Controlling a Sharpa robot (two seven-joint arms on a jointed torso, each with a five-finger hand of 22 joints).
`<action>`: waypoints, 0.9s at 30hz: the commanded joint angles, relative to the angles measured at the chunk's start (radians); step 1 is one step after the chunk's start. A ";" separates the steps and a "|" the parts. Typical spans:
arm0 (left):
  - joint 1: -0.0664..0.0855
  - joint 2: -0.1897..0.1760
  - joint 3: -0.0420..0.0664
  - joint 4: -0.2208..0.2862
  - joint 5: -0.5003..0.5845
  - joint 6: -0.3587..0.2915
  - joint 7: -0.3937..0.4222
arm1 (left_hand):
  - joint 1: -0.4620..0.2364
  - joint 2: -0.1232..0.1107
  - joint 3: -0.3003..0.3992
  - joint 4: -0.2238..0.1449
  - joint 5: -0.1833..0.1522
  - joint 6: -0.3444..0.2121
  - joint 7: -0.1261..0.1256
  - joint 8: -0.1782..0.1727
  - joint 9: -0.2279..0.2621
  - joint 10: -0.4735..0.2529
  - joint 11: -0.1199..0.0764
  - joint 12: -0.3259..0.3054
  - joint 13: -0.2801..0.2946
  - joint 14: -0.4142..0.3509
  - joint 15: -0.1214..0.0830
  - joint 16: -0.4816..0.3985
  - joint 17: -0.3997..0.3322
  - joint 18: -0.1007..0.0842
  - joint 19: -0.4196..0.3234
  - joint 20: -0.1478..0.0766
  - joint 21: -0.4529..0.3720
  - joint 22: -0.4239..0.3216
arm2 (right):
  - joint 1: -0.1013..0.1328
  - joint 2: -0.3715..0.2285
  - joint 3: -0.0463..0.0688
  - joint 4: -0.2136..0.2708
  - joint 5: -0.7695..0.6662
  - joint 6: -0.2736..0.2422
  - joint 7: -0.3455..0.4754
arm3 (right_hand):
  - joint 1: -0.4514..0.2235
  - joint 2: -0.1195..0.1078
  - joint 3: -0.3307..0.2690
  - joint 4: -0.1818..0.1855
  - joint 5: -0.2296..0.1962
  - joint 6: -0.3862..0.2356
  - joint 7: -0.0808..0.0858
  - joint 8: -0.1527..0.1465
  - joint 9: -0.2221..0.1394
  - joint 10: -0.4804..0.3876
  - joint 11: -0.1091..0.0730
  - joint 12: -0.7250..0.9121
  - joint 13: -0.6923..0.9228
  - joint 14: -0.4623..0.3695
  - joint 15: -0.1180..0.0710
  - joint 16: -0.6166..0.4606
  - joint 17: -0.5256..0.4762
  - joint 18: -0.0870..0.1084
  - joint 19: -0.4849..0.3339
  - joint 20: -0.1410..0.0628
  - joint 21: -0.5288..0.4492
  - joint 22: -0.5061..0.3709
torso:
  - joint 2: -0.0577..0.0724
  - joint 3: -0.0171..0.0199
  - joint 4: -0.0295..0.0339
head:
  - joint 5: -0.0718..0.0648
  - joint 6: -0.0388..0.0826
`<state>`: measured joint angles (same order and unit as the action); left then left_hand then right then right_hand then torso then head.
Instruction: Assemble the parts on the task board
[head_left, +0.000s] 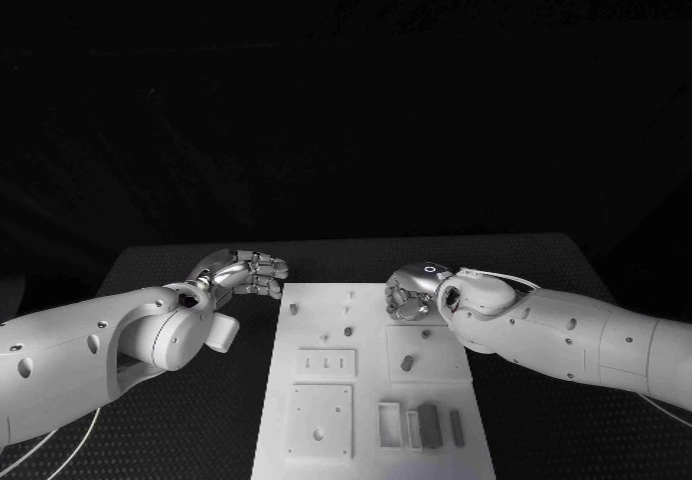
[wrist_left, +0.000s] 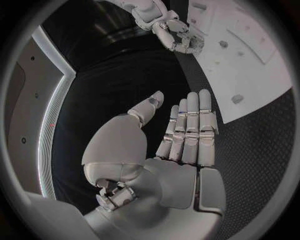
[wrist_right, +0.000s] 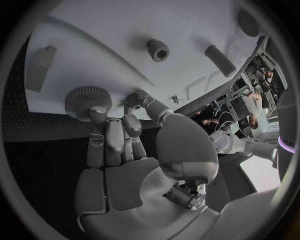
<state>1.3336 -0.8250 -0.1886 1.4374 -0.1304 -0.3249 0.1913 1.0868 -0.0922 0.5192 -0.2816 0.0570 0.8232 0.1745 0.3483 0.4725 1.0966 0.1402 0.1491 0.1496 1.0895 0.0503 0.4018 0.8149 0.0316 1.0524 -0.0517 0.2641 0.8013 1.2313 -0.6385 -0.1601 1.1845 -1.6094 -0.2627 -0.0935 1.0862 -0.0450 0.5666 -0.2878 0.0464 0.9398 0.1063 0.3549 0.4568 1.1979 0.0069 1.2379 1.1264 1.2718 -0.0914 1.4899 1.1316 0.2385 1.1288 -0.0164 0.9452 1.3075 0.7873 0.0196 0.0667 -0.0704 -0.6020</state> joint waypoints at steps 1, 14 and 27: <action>0.002 0.001 0.001 0.002 -0.004 0.005 0.011 | -0.004 0.002 -0.005 0.002 -0.002 -0.005 -0.002 -0.006 0.000 0.002 -0.002 -0.004 0.000 -0.006 -0.001 -0.004 0.001 0.017 -0.007 0.001 -0.005 0.001 | -0.007 -0.002 -0.005 0.005 -0.042 -0.044 -0.030 | 0.002 0.021 0.007 0.000 0.003 0.031 0.003 0.010 0.009 0.009 -0.008 0.008 0.005 0.004 -0.012 0.007 0.005 0.023 0.000 -0.011 0.006 0.022 | 0.002 0.0005 0.0001 | 0.000 0.003; 0.003 0.000 0.001 0.004 -0.004 0.003 0.012 | -0.004 0.002 -0.004 0.002 -0.002 -0.004 -0.002 -0.007 0.001 0.001 -0.003 -0.006 0.000 -0.006 -0.001 -0.005 0.003 0.018 -0.007 0.002 -0.006 0.002 | 0.013 -0.002 0.001 0.049 -0.083 -0.084 -0.066 | 0.003 0.029 0.014 -0.002 0.003 0.072 -0.015 0.031 0.029 0.035 -0.026 0.012 0.012 0.021 -0.029 0.012 0.009 0.023 0.005 -0.017 0.014 0.020 | 0.005 0.0008 0.0008 | -0.001 0.024; 0.006 0.008 0.001 0.001 -0.004 0.004 0.013 | -0.003 0.002 -0.004 0.002 -0.001 -0.004 -0.002 -0.007 0.001 0.001 -0.003 -0.007 0.000 -0.005 0.000 -0.007 0.004 0.018 -0.007 0.002 -0.006 0.003 | 0.039 0.056 0.008 0.036 -0.122 -0.102 -0.082 | 0.004 0.025 0.015 -0.003 0.003 0.075 -0.018 0.033 0.033 0.042 -0.028 0.010 0.011 0.024 -0.031 0.013 0.008 0.023 0.007 -0.019 0.015 0.019 | 0.008 0.0007 0.0043 | -0.002 0.037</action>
<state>1.3370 -0.8196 -0.1883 1.4376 -0.1308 -0.3251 0.1918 1.0868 -0.0921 0.5193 -0.2816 0.0570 0.8232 0.1745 0.3446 0.4726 1.0967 0.1400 0.1468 0.1496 1.0895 0.0503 0.4006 0.8179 0.0317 1.0524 -0.0516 0.2641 0.8030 1.2698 -0.5862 -0.1519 1.2221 -1.6969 -0.3528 -0.1637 1.0878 -0.0235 0.5772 -0.2913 0.0464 0.9663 0.0866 0.3806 0.4635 1.2349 -0.0197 1.2465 1.1382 1.2955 -0.1170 1.4965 1.1397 0.2418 1.1363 -0.0305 0.9545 1.3074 0.7945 0.0198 0.0696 -0.0738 -0.5642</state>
